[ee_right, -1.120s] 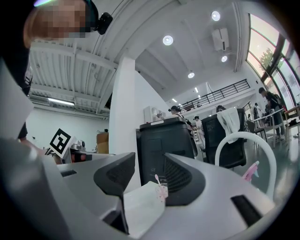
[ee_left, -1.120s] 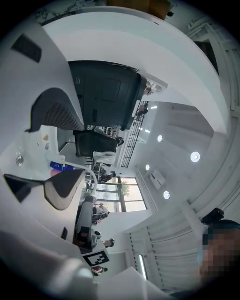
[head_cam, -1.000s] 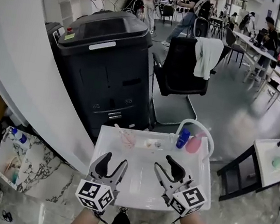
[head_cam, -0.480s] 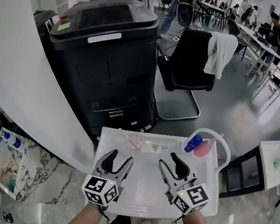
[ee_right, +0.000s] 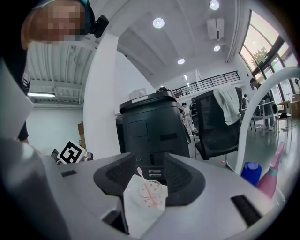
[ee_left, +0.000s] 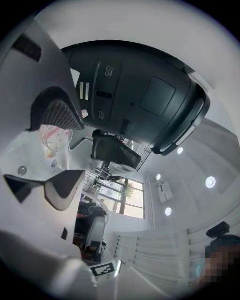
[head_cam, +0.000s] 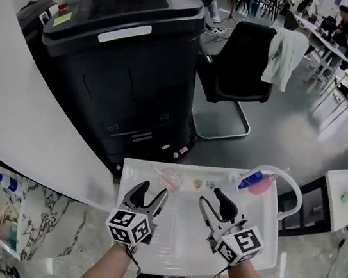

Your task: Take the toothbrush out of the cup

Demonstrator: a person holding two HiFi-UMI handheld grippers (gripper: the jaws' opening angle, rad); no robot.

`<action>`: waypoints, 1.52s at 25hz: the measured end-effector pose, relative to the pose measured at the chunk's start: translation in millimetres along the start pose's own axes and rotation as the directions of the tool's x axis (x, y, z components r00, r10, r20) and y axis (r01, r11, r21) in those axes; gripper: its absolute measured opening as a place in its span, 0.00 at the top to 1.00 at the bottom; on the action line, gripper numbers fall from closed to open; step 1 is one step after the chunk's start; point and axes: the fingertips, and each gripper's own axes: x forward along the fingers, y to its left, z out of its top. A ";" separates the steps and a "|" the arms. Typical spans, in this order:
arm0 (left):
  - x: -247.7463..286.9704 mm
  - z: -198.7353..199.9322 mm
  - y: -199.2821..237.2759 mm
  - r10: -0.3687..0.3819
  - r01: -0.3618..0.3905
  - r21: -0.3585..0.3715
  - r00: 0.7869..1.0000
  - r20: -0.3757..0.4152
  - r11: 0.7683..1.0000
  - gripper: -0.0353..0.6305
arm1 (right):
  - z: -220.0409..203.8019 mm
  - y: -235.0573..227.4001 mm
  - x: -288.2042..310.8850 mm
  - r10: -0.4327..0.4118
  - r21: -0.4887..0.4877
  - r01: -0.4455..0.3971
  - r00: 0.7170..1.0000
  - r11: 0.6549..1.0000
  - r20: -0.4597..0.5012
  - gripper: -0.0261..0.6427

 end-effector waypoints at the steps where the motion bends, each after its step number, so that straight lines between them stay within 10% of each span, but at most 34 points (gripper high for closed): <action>1: 5.0 -2.5 5.3 -0.005 0.005 -0.021 1.000 -0.006 1.000 0.54 | -2.1 -1.1 4.8 -0.003 0.004 0.003 1.000 1.000 -0.004 0.67; 18: 68.5 -43.4 60.4 -0.017 0.000 -0.189 0.996 -0.090 0.982 0.54 | -36.2 -20.8 38.9 -0.063 0.067 0.068 0.995 0.995 -0.072 0.68; 38: 93.6 -54.4 78.5 0.003 -0.024 -0.221 0.995 -0.095 0.975 0.62 | -55.4 -43.8 21.6 -0.154 0.088 0.163 0.983 0.983 -0.103 0.69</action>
